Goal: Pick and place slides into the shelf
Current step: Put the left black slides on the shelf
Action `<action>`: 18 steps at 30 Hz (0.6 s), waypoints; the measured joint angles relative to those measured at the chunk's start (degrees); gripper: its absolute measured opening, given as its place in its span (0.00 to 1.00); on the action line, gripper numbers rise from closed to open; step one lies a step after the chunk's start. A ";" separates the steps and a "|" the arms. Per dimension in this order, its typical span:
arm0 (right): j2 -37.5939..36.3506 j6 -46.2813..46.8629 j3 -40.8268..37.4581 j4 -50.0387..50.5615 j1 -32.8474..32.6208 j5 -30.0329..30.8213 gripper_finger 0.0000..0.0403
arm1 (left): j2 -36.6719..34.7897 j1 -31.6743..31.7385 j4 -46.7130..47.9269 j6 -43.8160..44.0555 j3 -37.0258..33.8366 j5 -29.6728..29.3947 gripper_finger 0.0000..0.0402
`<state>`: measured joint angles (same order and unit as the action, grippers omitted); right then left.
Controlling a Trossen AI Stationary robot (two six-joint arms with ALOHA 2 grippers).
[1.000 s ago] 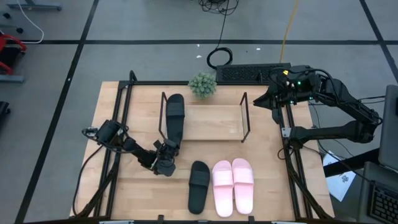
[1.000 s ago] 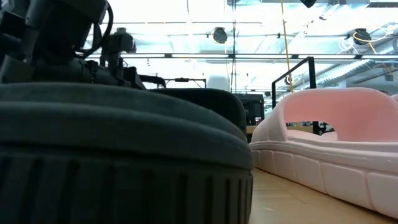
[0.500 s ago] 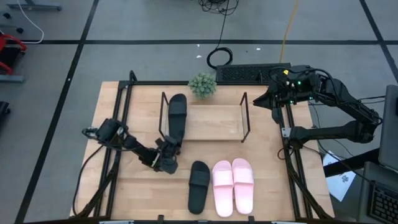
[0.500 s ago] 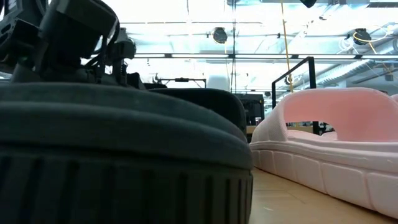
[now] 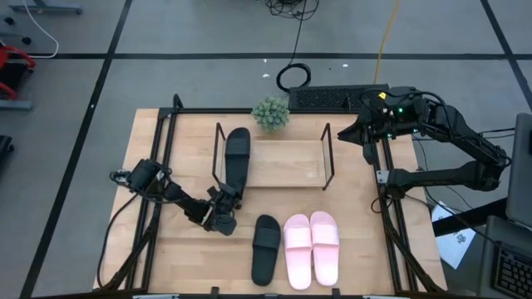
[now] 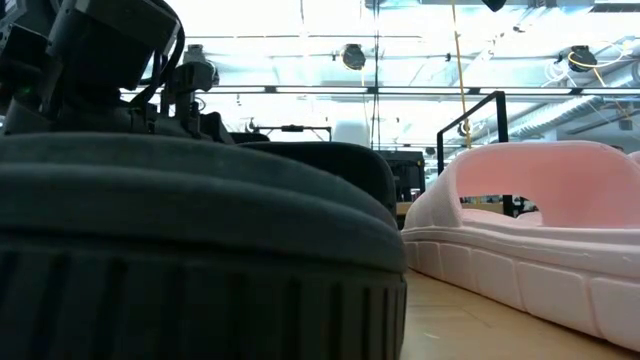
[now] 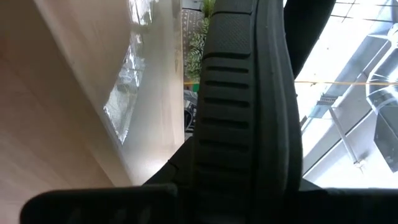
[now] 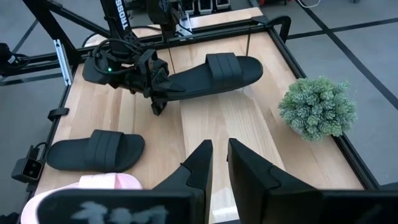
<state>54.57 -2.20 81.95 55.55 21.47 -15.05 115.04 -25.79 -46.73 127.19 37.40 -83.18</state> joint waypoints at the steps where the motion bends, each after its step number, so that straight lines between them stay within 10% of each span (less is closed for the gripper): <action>1: 0.00 0.00 0.00 0.00 0.02 -0.02 0.11 | 0.01 -0.01 -0.02 -0.21 0.01 -0.01 0.17; 18: 0.00 0.02 0.00 -0.07 0.00 -0.02 0.11 | 0.28 -0.29 -7.40 -2.34 -0.08 -0.84 0.18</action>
<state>54.57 -2.17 81.95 55.48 21.47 -15.07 115.33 -26.09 -54.13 124.85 37.32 -84.03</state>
